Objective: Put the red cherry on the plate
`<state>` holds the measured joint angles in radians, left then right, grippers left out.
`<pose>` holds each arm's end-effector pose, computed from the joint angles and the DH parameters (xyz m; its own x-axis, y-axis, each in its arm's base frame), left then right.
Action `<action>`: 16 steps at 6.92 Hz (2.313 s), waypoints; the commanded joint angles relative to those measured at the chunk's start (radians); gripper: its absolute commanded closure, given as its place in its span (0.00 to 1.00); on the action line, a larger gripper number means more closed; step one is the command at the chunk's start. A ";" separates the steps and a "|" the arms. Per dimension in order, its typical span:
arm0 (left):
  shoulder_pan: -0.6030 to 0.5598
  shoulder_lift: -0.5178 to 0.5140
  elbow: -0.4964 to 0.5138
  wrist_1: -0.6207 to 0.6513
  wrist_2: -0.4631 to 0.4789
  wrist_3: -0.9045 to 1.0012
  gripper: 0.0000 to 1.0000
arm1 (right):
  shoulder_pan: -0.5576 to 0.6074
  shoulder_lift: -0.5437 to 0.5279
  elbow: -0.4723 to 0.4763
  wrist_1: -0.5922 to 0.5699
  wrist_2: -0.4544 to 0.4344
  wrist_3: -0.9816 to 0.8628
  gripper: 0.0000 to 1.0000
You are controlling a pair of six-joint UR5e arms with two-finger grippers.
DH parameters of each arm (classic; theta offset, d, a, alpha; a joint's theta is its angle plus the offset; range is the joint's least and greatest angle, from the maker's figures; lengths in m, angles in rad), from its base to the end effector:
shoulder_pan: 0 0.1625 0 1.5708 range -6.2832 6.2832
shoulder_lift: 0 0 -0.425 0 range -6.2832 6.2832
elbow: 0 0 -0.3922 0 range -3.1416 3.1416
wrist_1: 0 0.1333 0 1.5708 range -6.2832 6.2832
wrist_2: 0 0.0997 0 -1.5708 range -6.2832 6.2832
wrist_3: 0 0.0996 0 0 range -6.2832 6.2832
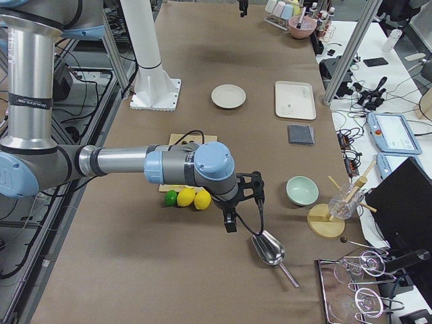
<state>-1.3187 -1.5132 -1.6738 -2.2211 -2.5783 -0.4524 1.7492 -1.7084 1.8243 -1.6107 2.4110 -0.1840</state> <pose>0.0717 -0.4751 0.5459 0.4272 0.2669 -0.8639 -0.0053 0.9562 0.2928 0.1355 -0.4183 0.5968 0.6879 -0.1178 0.7162 -0.0520 0.9762 0.2105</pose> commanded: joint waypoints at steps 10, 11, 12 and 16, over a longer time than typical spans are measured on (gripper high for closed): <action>-0.246 0.068 0.158 0.127 0.225 0.276 0.02 | -0.203 0.023 0.154 0.005 -0.102 0.286 0.01; -0.247 0.067 0.155 0.127 0.225 0.276 0.02 | -0.261 0.007 0.218 0.008 -0.105 0.399 0.01; -0.249 0.067 0.146 0.127 0.221 0.274 0.02 | -0.311 0.000 0.280 0.009 -0.107 0.481 0.01; -0.255 0.080 0.114 0.126 0.213 0.276 0.02 | -0.746 0.052 0.475 0.014 -0.315 0.994 0.01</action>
<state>-1.5716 -1.4342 -1.5551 -2.0950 -2.3620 -0.1765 1.1413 -1.6679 2.2411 -1.5988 2.1702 0.6556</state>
